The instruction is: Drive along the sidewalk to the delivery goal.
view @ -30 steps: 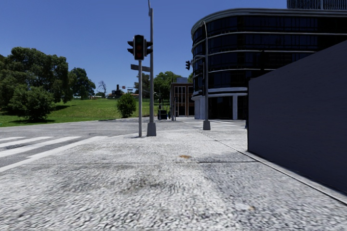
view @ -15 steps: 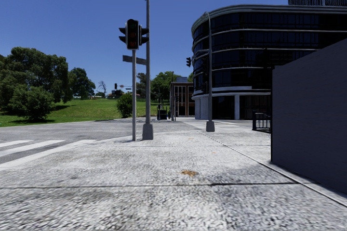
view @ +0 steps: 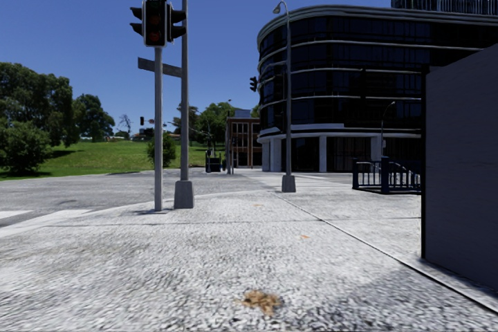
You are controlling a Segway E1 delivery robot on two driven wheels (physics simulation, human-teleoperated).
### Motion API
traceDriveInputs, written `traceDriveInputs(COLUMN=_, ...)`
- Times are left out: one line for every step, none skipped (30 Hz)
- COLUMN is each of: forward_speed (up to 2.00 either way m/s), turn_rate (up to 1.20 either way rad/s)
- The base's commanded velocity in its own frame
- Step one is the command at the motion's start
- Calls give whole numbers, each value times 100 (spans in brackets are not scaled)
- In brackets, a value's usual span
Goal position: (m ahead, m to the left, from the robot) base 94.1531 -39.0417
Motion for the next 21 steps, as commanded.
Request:
traceDriveInputs(forward_speed=200, turn_rate=-40)
traceDriveInputs(forward_speed=200, turn_rate=-40)
traceDriveInputs(forward_speed=200, turn_rate=-43)
traceDriveInputs(forward_speed=200, turn_rate=-51)
traceDriveInputs(forward_speed=200, turn_rate=-53)
traceDriveInputs(forward_speed=200, turn_rate=-53)
traceDriveInputs(forward_speed=200, turn_rate=-53)
traceDriveInputs(forward_speed=200, turn_rate=-53)
traceDriveInputs(forward_speed=200, turn_rate=-53)
traceDriveInputs(forward_speed=200, turn_rate=-53)
traceDriveInputs(forward_speed=200, turn_rate=-53)
traceDriveInputs(forward_speed=200, turn_rate=-53)
traceDriveInputs(forward_speed=200, turn_rate=-53)
traceDriveInputs(forward_speed=200, turn_rate=-53)
traceDriveInputs(forward_speed=200, turn_rate=-53)
traceDriveInputs(forward_speed=200, turn_rate=-52)
traceDriveInputs(forward_speed=200, turn_rate=-50)
traceDriveInputs(forward_speed=200, turn_rate=-40)
traceDriveInputs(forward_speed=200, turn_rate=-18)
traceDriveInputs(forward_speed=200, turn_rate=-3)
traceDriveInputs(forward_speed=200, turn_rate=0)
